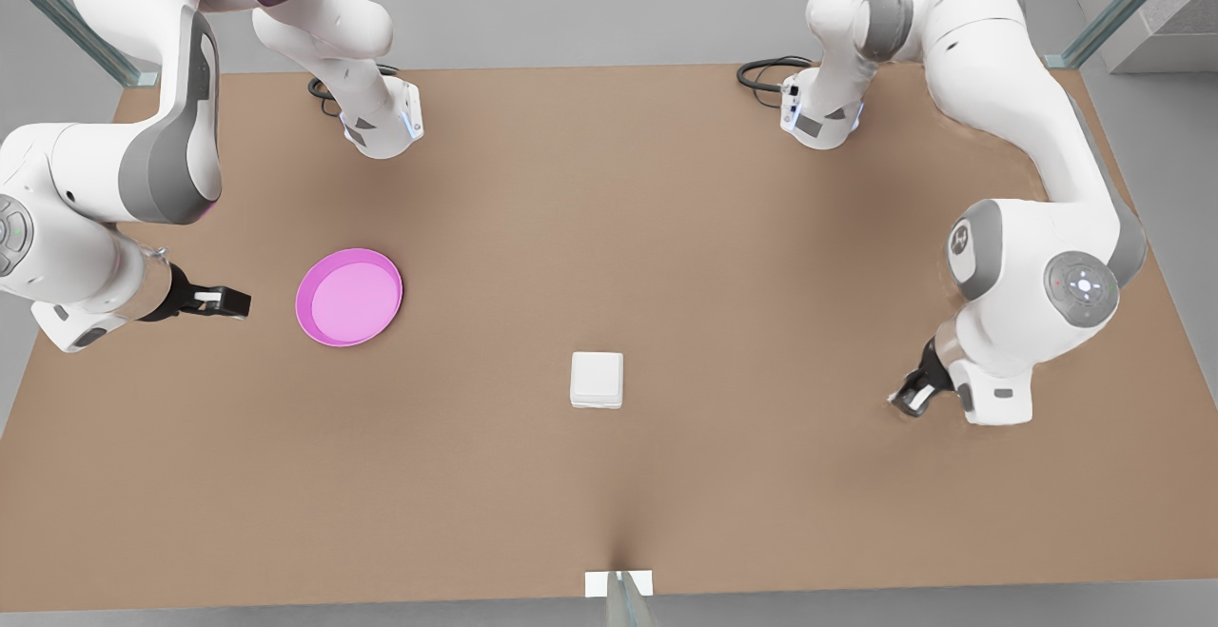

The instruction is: Pack egg into the box and close the box lid

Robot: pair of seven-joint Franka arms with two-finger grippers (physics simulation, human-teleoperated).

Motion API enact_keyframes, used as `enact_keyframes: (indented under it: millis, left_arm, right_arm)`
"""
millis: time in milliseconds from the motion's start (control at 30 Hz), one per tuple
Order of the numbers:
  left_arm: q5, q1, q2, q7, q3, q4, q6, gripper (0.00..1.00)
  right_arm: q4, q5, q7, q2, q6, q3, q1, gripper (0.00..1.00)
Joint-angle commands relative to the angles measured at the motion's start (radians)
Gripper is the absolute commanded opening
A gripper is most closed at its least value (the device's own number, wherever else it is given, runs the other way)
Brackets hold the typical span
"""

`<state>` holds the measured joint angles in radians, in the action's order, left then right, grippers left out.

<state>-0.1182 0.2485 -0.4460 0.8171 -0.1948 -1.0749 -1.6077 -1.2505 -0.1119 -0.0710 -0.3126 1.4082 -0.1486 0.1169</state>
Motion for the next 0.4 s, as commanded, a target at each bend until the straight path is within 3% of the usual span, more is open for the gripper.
enact_keyframes:
  millis: [0,33,367]
  left_arm:
    - [0.118,-0.023,0.211,-0.992,0.006,-0.121,0.382,1.0]
    - [0.163,-0.029,0.294,-1.018,0.057,-0.253,0.278,1.0]
    - [0.166,-0.044,0.32,-1.067,0.064,-0.295,0.269,1.0]
  right_arm:
    - [0.0,0.001,0.013,0.001,-0.002,0.0,-0.002,1.0]
    - [0.002,-0.002,0.013,0.001,-0.002,0.0,-0.006,1.0]
    - [-0.009,-0.003,0.016,-0.014,-0.017,-0.003,-0.006,1.0]
